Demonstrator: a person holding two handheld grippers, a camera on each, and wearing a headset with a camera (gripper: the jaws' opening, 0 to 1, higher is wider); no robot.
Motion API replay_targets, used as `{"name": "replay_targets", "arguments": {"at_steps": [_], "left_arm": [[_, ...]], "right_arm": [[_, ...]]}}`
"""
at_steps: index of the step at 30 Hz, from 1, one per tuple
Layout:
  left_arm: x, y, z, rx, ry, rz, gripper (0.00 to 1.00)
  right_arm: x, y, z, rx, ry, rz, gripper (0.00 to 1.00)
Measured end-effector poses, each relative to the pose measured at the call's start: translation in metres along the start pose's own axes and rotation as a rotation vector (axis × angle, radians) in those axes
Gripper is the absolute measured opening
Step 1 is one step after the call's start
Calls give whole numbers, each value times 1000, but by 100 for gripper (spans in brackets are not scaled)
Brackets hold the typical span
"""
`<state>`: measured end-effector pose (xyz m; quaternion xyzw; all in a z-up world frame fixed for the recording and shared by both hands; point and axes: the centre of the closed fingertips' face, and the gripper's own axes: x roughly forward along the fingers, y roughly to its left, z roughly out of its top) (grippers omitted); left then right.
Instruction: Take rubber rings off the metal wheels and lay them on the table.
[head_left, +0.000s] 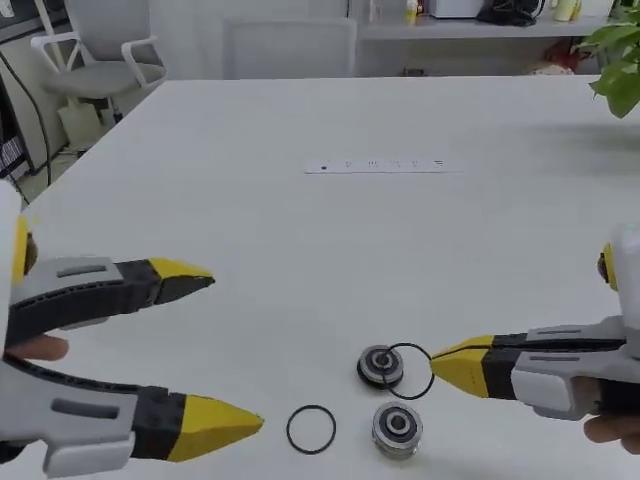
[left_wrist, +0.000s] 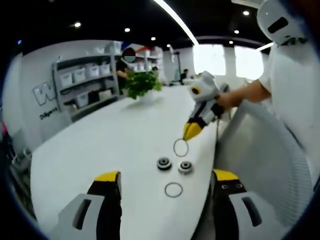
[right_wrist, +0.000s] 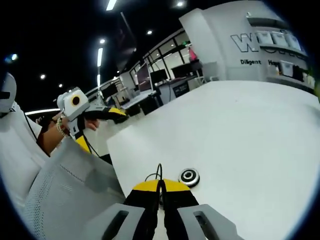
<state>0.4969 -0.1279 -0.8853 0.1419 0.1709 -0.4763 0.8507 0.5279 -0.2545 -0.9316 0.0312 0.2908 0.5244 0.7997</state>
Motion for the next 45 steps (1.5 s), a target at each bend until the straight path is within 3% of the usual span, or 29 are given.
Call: {"name": "replay_targets", "arguments": {"at_steps": [6, 11, 14, 20, 37, 45], "left_arm": [[-6, -3, -12, -47, 2, 25, 81], [-10, -5, -17, -119, -32, 50, 84], [-10, -4, -26, -149, -12, 81, 84], [-7, -12, -43, -179, 35, 74, 86], [-5, -16, -46, -187, 28, 54, 87], [-5, -17, -49, -179, 44, 52, 88]], "right_arm": [[4, 9, 6, -13, 3, 23, 0], [7, 16, 9, -24, 15, 43, 0], [9, 18, 13, -25, 12, 51, 0], [17, 27, 23, -34, 7, 82, 0], [58, 57, 30, -85, 70, 182, 0], [85, 67, 19, -105, 147, 219, 0]]}}
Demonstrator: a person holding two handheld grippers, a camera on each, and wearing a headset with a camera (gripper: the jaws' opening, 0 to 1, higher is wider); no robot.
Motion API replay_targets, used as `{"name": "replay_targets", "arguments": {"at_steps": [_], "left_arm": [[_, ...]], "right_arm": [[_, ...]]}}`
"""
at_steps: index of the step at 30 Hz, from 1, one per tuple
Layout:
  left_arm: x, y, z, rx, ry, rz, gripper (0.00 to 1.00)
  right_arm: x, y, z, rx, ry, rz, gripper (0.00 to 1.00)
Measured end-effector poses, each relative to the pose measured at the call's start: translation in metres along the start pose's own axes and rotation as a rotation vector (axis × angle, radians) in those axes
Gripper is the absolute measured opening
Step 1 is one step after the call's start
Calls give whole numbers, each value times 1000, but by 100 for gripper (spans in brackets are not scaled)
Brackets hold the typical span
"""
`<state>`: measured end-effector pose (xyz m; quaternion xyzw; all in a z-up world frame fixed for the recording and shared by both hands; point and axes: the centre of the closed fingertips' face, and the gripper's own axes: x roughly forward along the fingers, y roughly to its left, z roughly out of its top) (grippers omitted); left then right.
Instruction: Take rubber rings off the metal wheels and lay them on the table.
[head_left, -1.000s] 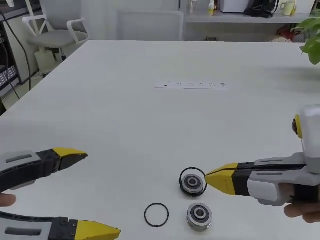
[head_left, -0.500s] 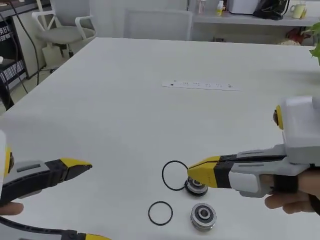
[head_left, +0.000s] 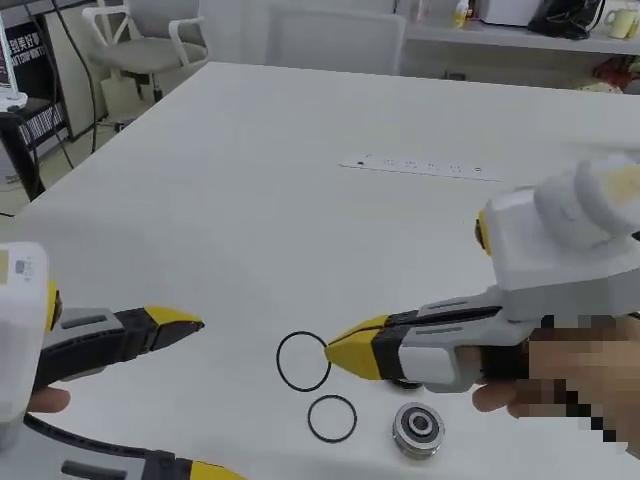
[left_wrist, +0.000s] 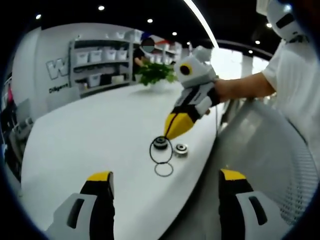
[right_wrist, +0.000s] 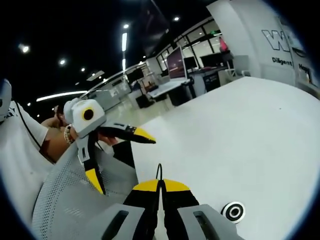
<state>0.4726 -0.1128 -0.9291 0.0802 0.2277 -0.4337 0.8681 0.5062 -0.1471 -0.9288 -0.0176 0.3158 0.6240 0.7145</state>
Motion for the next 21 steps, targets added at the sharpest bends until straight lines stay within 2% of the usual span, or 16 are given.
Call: {"name": "replay_targets", "arguments": {"at_steps": [3, 10, 13, 18, 21], "left_arm": [[0, -1, -1, 5, 8, -4, 88], [1, 0, -4, 8, 20, 0, 88], [1, 0, -4, 5, 24, -2, 88], [1, 1, -5, 2, 28, 0, 87], [1, 2, -4, -4, 18, 7, 87]], "right_arm": [[9, -1, -7, 0, 34, 8, 0], [20, -7, -28, 22, 78, 6, 0], [23, -12, -38, 41, 96, -4, 0], [25, -23, -59, 33, 159, -34, 0], [24, -27, -62, 56, 158, -43, 0]]}}
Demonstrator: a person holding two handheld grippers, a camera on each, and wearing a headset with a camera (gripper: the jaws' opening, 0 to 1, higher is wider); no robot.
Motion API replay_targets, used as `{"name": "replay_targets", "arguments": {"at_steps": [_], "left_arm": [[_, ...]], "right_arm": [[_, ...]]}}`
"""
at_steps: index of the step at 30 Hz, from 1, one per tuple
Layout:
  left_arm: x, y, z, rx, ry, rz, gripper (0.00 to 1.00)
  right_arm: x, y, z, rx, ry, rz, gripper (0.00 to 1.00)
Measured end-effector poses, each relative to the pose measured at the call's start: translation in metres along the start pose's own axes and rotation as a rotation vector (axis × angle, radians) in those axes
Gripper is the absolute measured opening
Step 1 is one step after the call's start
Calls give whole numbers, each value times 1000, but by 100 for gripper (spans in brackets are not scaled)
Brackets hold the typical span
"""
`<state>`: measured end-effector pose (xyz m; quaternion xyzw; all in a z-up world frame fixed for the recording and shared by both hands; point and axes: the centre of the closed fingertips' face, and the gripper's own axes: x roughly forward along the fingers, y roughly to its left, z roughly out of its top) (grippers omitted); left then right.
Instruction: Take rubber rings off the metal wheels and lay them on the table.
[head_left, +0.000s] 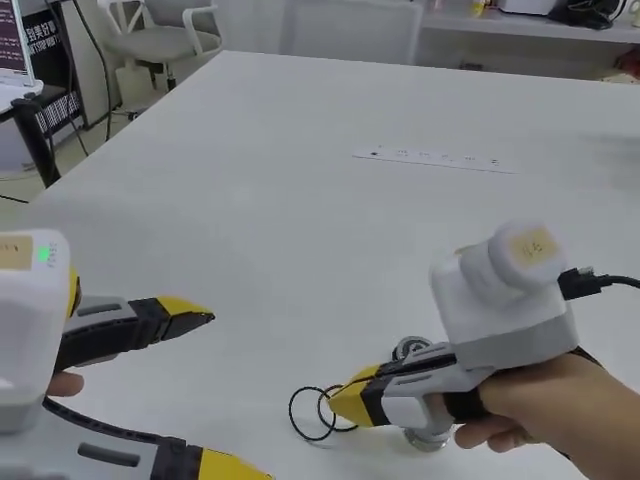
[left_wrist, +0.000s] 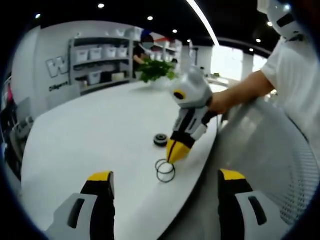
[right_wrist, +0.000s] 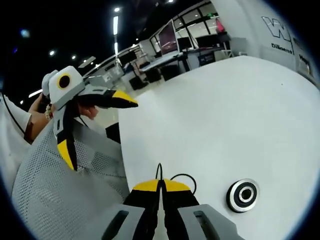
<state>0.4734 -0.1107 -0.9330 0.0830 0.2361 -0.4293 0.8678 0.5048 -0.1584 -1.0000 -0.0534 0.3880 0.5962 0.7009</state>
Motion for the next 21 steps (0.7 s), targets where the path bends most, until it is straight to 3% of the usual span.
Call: {"name": "replay_targets", "arguments": {"at_steps": [21], "left_arm": [[1, 3, -5, 2, 27, 11, 86]], "right_arm": [[-3, -23, -14, 6, 37, -92, 3]]}}
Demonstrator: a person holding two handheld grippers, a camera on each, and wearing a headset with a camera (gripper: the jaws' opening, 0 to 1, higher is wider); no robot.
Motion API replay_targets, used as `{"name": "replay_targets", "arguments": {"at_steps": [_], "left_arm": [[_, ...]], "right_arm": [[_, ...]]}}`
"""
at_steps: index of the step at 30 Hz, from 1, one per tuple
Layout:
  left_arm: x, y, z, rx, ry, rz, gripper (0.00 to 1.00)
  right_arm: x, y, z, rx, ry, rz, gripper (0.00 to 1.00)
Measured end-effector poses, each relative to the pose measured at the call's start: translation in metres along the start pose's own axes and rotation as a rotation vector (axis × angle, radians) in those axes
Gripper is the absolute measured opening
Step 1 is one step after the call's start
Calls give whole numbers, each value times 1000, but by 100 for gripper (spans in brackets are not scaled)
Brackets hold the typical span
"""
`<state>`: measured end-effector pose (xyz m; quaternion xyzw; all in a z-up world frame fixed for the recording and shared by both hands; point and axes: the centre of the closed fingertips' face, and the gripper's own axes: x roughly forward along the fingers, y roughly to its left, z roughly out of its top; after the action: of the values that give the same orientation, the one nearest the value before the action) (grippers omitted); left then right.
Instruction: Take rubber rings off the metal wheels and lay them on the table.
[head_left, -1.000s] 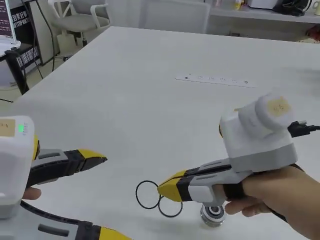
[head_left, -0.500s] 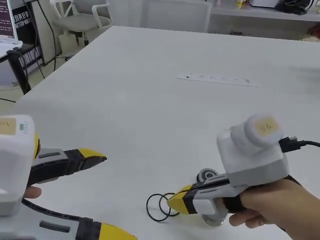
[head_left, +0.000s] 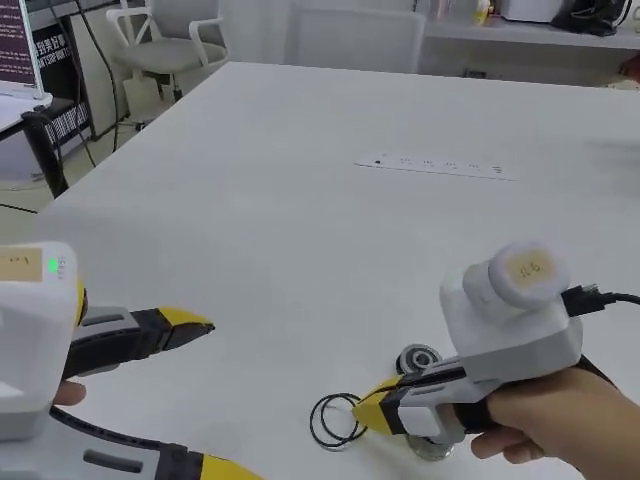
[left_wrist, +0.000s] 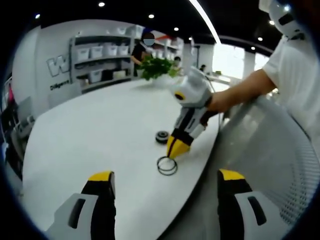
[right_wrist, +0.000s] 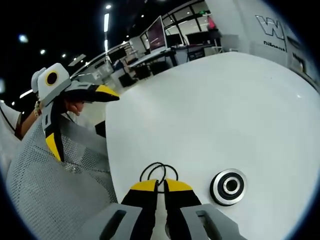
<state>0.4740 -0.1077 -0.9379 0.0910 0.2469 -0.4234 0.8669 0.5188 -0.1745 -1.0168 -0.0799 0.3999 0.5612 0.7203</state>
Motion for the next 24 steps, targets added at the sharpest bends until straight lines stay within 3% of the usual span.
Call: {"name": "replay_targets", "arguments": {"at_steps": [7, 13, 19, 24], "left_arm": [[1, 0, -2, 1, 12, -3, 85], [1, -1, -3, 5, 19, -4, 85], [1, -2, -4, 9, 29, -8, 84], [2, -2, -5, 16, 37, -9, 84]], "right_arm": [[-2, -3, 0, -56, 14, -26, 9], [-9, -9, 5, -84, -4, -44, 10], [-19, -15, 17, -112, -48, -69, 11], [-30, -21, 32, -84, -125, -81, 13]]}}
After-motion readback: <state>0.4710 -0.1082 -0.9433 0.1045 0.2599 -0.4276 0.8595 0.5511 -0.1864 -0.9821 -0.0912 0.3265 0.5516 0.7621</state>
